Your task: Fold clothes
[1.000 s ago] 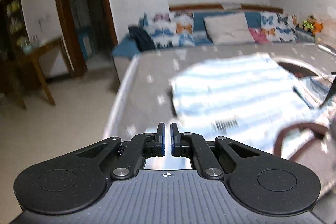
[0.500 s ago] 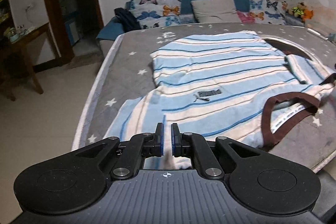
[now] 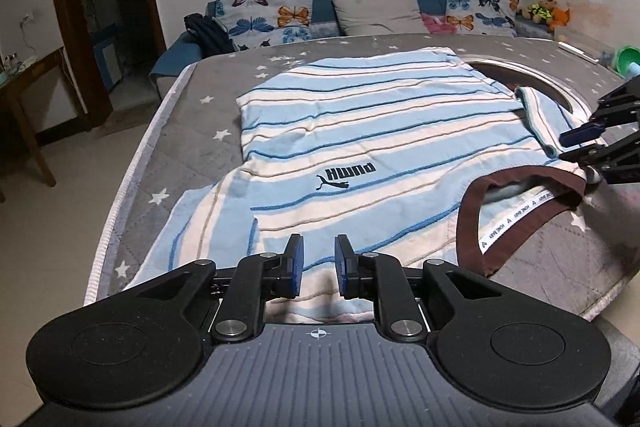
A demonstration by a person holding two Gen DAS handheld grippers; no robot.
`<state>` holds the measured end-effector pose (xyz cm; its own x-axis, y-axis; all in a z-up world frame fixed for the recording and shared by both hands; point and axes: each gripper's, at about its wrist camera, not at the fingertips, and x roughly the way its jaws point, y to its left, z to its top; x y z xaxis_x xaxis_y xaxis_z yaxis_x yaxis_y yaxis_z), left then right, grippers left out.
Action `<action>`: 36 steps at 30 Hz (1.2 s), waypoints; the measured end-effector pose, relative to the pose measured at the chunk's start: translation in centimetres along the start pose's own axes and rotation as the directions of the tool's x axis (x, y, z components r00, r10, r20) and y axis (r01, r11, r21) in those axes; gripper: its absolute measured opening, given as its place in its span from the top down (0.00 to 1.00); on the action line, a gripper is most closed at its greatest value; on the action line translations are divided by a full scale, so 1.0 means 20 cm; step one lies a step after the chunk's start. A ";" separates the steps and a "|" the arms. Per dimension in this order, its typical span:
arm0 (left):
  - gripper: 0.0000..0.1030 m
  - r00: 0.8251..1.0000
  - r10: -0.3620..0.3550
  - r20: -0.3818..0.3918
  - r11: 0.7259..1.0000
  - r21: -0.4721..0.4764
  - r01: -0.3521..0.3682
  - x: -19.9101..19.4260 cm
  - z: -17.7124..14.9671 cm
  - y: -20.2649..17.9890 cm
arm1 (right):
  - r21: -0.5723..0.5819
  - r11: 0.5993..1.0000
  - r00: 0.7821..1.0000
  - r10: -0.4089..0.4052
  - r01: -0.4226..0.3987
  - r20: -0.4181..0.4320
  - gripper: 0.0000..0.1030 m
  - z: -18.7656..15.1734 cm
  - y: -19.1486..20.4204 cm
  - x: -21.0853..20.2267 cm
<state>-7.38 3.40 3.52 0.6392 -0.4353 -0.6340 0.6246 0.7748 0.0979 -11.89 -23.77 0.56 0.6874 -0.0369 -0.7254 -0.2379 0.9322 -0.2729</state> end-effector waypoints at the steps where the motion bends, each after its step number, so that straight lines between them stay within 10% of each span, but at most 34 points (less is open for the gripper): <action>1: 0.79 1.000 0.001 0.000 1.000 0.003 -0.001 0.00 0.00 0.00 | 0.007 1.000 1.000 0.000 0.000 0.007 0.83 -0.01 0.00 0.00; 12: 0.70 1.000 0.002 -0.004 1.000 0.001 -0.002 0.04 0.01 0.01 | 0.046 0.978 0.976 -0.208 0.205 0.066 0.97 -0.10 -0.13 -0.19; 26: 0.66 1.000 -0.019 -0.010 0.999 0.028 0.019 0.04 0.02 -0.02 | 0.224 0.862 0.890 -0.432 0.455 -0.147 0.92 -0.44 -0.44 -0.21; 30: 0.65 0.999 -0.043 -0.006 0.998 0.055 0.043 0.03 0.02 -0.05 | 0.171 0.888 0.904 -0.421 0.427 -0.072 0.91 -0.37 -0.36 -0.25; 36: 0.65 0.994 -0.106 -0.024 0.988 0.111 0.108 0.05 0.00 -0.15 | 0.094 0.977 0.980 -0.195 0.191 0.037 0.78 -0.19 -0.15 -0.23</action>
<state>-8.65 0.62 2.56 0.5581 -0.5038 -0.6593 0.7363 0.6671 0.1135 -16.99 -27.81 2.34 0.7454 -0.2044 -0.6345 -0.0369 0.9377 -0.3454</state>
